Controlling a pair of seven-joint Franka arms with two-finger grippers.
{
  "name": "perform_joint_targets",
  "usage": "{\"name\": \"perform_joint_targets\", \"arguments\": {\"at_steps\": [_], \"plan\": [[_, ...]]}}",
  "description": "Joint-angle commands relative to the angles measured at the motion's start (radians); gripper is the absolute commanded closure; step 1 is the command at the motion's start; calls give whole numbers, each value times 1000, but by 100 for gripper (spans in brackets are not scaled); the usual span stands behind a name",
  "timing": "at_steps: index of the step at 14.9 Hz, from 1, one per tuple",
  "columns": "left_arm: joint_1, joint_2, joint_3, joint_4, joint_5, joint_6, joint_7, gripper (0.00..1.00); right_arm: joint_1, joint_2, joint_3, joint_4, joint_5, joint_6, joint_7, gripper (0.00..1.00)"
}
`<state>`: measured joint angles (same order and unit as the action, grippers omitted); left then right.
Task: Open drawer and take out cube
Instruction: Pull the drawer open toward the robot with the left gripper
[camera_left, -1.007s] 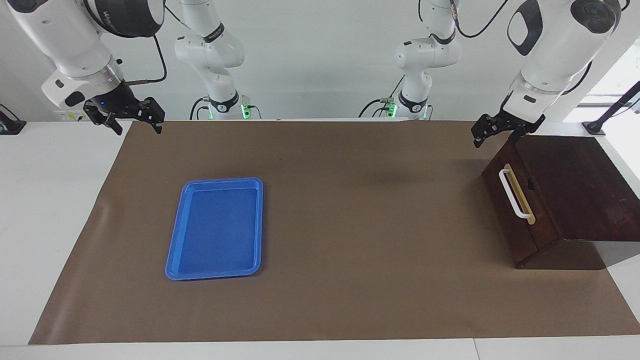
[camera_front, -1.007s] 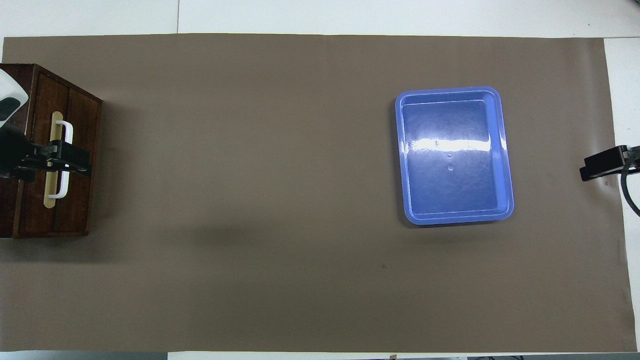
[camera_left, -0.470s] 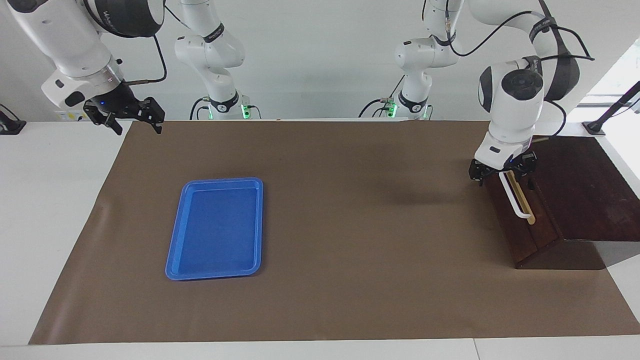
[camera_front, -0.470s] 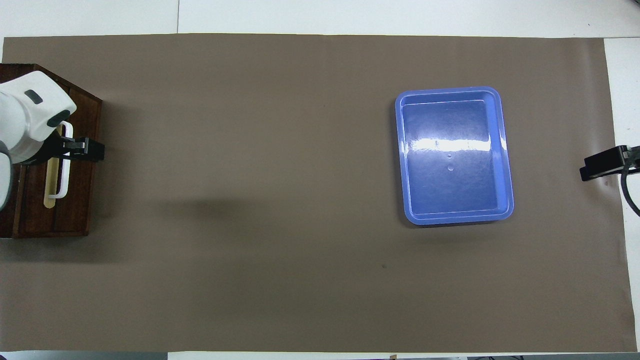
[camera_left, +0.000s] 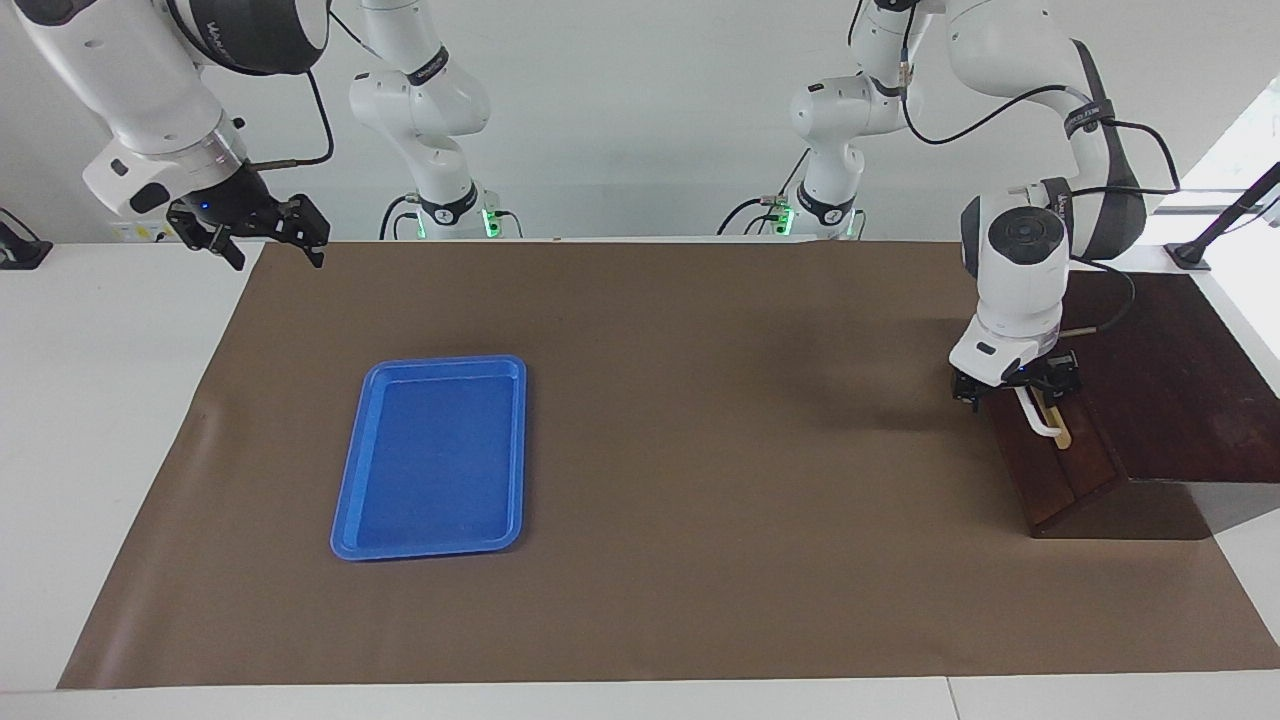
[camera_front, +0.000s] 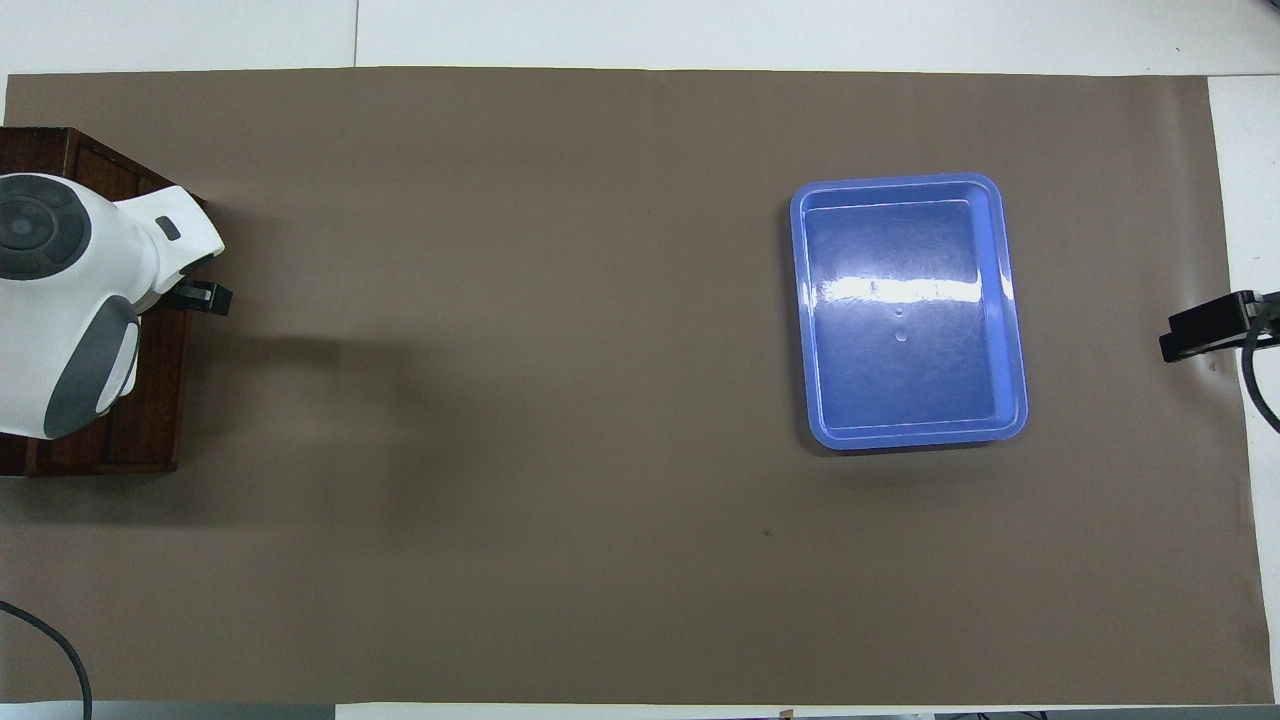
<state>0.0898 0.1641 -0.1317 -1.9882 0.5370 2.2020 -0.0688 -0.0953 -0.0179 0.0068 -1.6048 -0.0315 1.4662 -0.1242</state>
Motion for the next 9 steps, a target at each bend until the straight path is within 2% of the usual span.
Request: {"name": "perform_joint_targets", "arguments": {"at_steps": [1,3,6,9], "plan": [[8,17,-3,-23,40,44,-3,0,-11,-17,15,-17,-18,-1,5,0],[-19,29,-6,-6,20,35,-43,0,-8,-17,15,-15,-16,2,5,0],[-93,31,-5,6,-141,27,-149,0,-9,-17,15,-15,-8,3,5,0],[-156,32,-5,11,-195,21,-268,0,-9,-17,15,-15,-8,0,5,0]]}}
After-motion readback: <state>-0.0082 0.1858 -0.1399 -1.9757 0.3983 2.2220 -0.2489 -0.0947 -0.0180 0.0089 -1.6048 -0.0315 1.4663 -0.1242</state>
